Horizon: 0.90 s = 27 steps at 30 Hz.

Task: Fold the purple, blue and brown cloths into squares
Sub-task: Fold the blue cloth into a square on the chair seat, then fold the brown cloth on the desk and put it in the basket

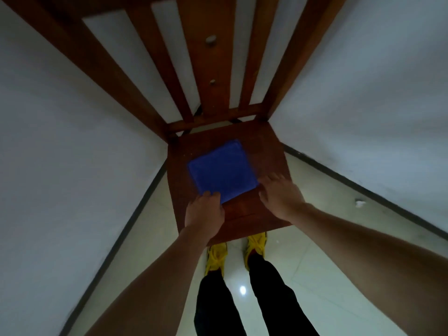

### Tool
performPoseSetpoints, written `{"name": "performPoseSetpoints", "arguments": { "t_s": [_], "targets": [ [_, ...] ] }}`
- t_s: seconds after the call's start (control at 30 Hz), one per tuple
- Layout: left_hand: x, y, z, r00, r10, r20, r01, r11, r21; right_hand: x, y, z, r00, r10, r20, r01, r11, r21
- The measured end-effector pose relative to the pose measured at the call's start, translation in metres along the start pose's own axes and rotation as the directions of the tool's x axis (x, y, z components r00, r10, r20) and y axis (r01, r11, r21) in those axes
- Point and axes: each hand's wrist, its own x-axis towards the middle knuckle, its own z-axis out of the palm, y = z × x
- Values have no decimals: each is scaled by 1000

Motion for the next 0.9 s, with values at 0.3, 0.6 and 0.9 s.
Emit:
{"name": "performPoseSetpoints", "arguments": {
  "t_s": [0.3, 0.6, 0.9],
  "targets": [
    [-90, 58, -49, 966, 238, 103, -251, 960, 128, -173, 17, -19, 932, 356, -71, -335, 918, 213],
    [-191, 191, -57, 795, 532, 292, -607, 701, 374, -387, 31, 6, 708, 697, -118, -566, 659, 496],
    [-373, 351, 54, 450, 751, 482, -855, 209, 474, -638, 51, 122, 375, 927, -29, -694, 301, 653]
  ]
}}
